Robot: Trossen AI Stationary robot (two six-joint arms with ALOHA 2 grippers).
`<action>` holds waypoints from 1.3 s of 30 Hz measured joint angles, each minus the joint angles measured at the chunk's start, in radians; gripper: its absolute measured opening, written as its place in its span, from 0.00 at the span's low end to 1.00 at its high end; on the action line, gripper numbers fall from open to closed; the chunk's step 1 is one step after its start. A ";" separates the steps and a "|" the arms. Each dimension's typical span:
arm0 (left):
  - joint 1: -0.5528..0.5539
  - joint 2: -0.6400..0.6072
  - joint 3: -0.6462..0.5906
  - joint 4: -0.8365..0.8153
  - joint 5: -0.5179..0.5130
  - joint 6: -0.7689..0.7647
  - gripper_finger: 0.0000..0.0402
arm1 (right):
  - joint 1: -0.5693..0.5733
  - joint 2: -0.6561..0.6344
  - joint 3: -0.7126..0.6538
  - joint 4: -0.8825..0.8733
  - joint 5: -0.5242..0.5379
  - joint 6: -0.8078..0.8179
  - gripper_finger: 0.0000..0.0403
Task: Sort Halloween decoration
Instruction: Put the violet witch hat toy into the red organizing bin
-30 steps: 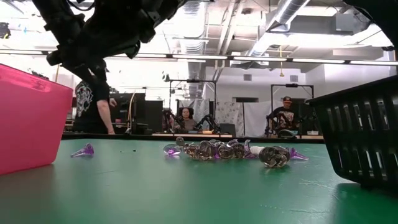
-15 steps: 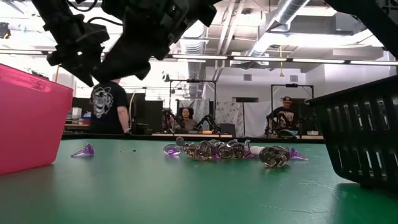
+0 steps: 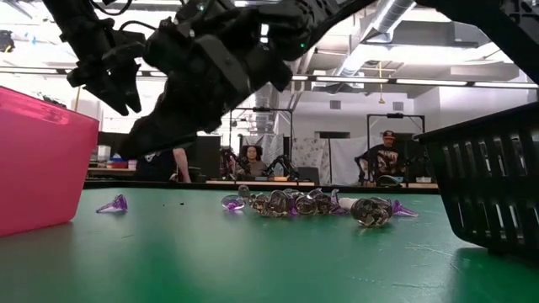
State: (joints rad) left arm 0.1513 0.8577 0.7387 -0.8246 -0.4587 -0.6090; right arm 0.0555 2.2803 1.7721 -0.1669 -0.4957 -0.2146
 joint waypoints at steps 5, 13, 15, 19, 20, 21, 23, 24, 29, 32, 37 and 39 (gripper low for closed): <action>0.000 0.000 0.000 0.000 0.000 0.000 0.54 | 0.002 -0.002 -0.042 0.053 0.014 -0.050 0.40; 0.000 0.000 0.000 0.002 -0.001 0.000 0.54 | 0.027 0.014 -0.040 0.096 0.068 -0.106 0.58; 0.000 0.000 0.000 0.002 -0.002 0.000 0.54 | 0.036 0.022 -0.042 0.093 0.075 -0.131 0.60; 0.000 0.000 0.000 0.003 -0.003 0.000 0.54 | 0.053 0.042 -0.040 0.108 0.078 -0.127 0.60; 0.000 0.000 0.000 0.003 -0.010 0.002 0.54 | 0.056 0.051 -0.040 0.123 0.078 -0.127 0.60; 0.000 0.000 0.000 0.003 -0.016 0.005 0.54 | 0.060 0.058 -0.040 0.128 0.079 -0.127 0.60; 0.000 0.000 0.000 0.003 -0.025 0.008 0.54 | 0.061 0.068 -0.040 0.129 0.080 -0.127 0.60; 0.000 0.000 0.000 0.003 -0.029 0.008 0.54 | 0.061 0.075 -0.040 0.134 0.081 -0.127 0.60; 0.000 0.000 0.000 0.003 -0.032 0.006 0.54 | 0.057 0.097 -0.040 0.154 0.112 -0.083 0.59; 0.000 0.000 0.000 0.003 -0.034 0.006 0.54 | 0.051 0.097 -0.038 0.133 0.122 -0.075 0.59; 0.000 0.000 0.000 0.003 -0.044 0.005 0.54 | 0.042 0.097 -0.038 0.119 0.128 -0.074 0.50; 0.000 0.000 0.000 0.003 -0.045 0.004 0.54 | 0.042 0.097 -0.038 0.119 0.131 -0.074 0.43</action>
State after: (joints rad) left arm 0.1513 0.8574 0.7387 -0.8219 -0.5039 -0.6054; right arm 0.0978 2.3775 1.7340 -0.0479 -0.3643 -0.2890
